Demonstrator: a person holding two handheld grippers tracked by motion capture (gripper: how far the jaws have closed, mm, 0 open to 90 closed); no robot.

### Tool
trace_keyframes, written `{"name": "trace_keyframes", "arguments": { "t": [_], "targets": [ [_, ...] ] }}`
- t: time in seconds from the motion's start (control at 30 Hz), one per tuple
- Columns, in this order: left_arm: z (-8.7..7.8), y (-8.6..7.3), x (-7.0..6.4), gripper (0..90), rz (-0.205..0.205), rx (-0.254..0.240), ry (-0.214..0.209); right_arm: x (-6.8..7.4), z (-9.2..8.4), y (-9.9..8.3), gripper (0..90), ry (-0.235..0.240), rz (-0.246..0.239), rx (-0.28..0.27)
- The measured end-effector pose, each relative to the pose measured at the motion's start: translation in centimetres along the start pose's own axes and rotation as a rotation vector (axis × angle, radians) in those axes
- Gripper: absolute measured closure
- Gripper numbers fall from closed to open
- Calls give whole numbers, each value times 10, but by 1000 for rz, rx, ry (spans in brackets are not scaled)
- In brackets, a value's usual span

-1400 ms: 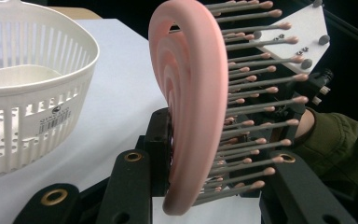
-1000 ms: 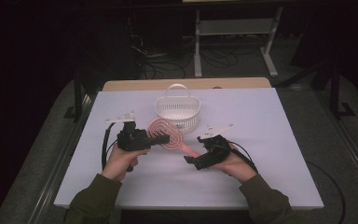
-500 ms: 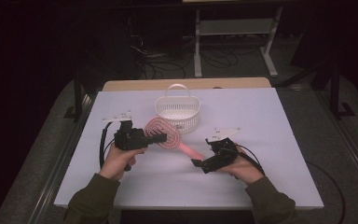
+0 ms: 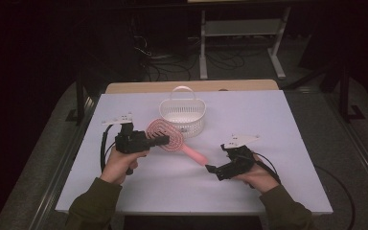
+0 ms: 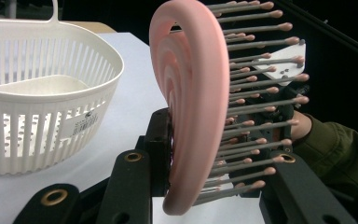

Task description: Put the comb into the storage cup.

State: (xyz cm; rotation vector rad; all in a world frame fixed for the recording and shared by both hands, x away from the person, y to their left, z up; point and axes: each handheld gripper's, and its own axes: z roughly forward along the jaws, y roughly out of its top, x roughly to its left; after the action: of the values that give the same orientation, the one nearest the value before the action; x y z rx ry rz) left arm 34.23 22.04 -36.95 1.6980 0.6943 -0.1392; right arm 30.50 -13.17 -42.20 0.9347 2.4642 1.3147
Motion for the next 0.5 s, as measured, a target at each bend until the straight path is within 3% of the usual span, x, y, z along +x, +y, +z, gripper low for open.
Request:
{"name": "trace_keyframes", "arguments": {
  "t": [0.5],
  "targets": [
    [-2,1,1,652,-3,-8,1,-9,-17,-25,17,-32,35,10]
  ]
}}
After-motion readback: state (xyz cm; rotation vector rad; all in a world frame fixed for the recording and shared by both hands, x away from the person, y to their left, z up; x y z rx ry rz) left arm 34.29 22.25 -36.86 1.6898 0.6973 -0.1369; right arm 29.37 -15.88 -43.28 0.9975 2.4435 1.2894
